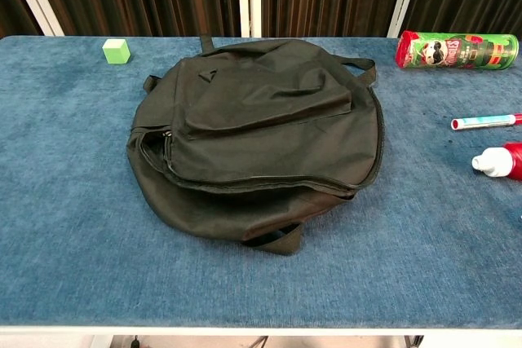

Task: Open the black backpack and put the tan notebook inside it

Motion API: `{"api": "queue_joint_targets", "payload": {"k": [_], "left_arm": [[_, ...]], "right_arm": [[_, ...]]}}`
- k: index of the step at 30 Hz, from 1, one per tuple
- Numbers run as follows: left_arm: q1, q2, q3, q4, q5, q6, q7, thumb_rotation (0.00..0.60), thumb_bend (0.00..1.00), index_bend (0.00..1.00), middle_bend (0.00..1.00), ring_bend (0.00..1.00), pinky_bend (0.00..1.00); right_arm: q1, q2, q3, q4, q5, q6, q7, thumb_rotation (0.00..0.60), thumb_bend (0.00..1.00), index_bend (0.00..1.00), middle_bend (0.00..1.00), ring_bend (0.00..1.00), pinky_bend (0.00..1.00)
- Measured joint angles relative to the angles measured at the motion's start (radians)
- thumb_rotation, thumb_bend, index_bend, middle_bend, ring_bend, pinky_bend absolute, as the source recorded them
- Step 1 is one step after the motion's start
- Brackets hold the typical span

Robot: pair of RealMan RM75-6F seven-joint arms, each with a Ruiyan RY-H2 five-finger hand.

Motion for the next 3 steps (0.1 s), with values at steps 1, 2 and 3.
{"api": "queue_joint_targets", "payload": {"k": [1,2,3], "left_arm": [[0.016,-0.004,0.006,-0.005,0.016,0.025,0.011,0.6,0.05,0.28,0.26,0.2,0.21],[0.028,-0.007,0.01,-0.009,0.029,0.044,0.022,0.6,0.05,0.28,0.26,0.2,0.21],[0.04,-0.011,0.015,-0.014,0.042,0.062,0.036,0.6,0.05,0.28,0.26,0.2,0.22]], "right_arm": [[-0.02,-0.001,-0.011,0.026,-0.011,0.019,0.036,0.6,0.37,0.08,0.14,0.0,0.0],[-0.034,-0.002,-0.018,0.046,-0.018,0.036,0.065,0.6,0.37,0.08,0.14,0.0,0.0],[-0.049,-0.004,-0.025,0.067,-0.025,0.051,0.093,0.6,0.37,0.08,0.14,0.0,0.0]]}}
